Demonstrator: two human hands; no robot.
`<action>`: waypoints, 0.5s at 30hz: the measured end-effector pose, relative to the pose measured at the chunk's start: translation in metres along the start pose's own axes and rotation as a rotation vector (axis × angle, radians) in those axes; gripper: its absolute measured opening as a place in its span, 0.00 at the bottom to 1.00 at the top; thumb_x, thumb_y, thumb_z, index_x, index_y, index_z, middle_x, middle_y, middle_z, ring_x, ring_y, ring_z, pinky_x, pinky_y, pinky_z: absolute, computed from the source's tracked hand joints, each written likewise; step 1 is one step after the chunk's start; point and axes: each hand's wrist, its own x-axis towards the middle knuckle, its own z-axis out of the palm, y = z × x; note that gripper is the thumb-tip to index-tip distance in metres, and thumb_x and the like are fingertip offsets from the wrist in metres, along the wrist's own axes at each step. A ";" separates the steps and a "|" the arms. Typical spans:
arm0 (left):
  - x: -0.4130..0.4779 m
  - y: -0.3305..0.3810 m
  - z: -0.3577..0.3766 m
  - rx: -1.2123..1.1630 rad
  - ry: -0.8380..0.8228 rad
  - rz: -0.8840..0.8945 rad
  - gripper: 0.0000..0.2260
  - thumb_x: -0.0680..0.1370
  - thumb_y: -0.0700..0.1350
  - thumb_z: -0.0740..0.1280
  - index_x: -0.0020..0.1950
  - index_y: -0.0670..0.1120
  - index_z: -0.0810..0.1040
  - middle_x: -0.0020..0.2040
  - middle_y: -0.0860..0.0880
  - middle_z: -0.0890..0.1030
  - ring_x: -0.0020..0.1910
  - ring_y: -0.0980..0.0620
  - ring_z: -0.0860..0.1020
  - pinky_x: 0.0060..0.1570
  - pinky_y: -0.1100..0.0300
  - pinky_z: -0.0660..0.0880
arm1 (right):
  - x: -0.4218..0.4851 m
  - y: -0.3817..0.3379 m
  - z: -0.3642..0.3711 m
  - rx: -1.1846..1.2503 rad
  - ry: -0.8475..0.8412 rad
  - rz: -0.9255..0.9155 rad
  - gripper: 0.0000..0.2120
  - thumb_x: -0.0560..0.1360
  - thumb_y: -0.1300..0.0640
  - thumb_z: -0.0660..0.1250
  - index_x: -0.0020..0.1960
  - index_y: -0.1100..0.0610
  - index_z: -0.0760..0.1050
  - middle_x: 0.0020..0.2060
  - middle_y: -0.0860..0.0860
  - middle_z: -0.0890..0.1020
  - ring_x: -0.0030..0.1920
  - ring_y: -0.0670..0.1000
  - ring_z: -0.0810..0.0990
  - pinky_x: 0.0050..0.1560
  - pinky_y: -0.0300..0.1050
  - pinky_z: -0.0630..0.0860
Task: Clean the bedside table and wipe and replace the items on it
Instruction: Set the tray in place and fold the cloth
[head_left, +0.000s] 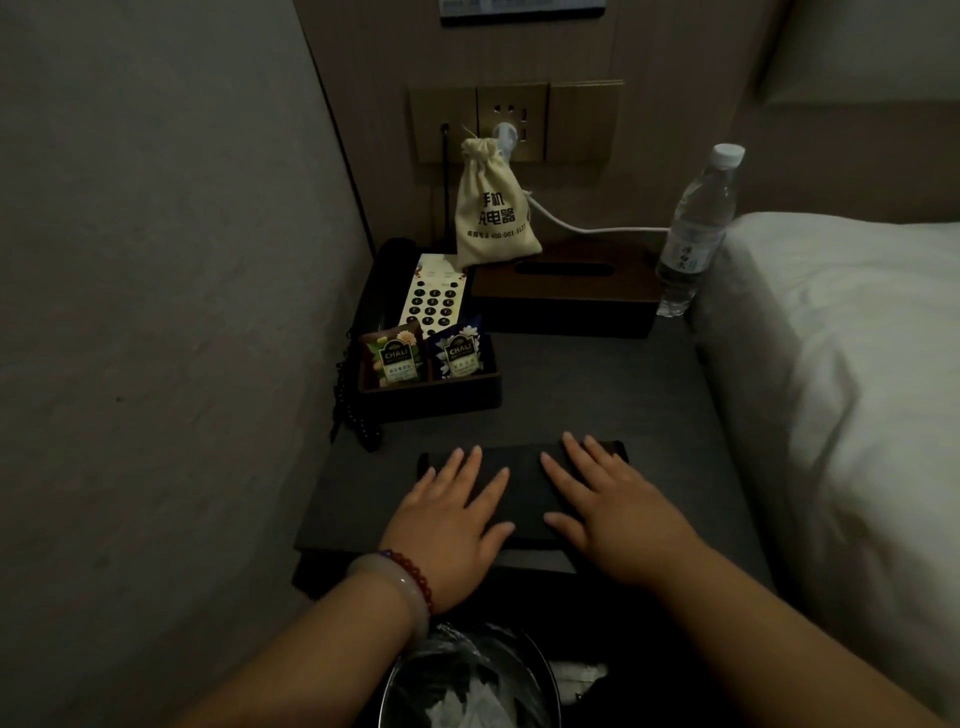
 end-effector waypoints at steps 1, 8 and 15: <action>0.003 0.005 0.005 -0.006 -0.007 -0.010 0.26 0.82 0.60 0.46 0.77 0.57 0.40 0.78 0.49 0.37 0.76 0.50 0.36 0.72 0.54 0.37 | 0.001 0.006 0.003 -0.011 -0.009 0.044 0.47 0.63 0.26 0.22 0.77 0.47 0.41 0.77 0.51 0.42 0.77 0.52 0.43 0.72 0.43 0.40; 0.064 0.063 -0.001 -0.020 -0.073 0.017 0.27 0.82 0.58 0.46 0.77 0.55 0.39 0.77 0.46 0.34 0.75 0.47 0.35 0.71 0.50 0.35 | 0.009 0.049 -0.010 -0.020 0.001 0.415 0.27 0.81 0.47 0.47 0.77 0.48 0.44 0.77 0.54 0.43 0.77 0.53 0.44 0.73 0.50 0.48; 0.158 0.076 -0.045 -0.022 -0.134 -0.031 0.28 0.81 0.57 0.52 0.78 0.53 0.44 0.78 0.43 0.38 0.76 0.42 0.38 0.73 0.46 0.40 | 0.064 0.096 -0.037 0.000 -0.033 0.483 0.31 0.79 0.53 0.54 0.78 0.50 0.45 0.77 0.53 0.48 0.76 0.56 0.51 0.72 0.53 0.57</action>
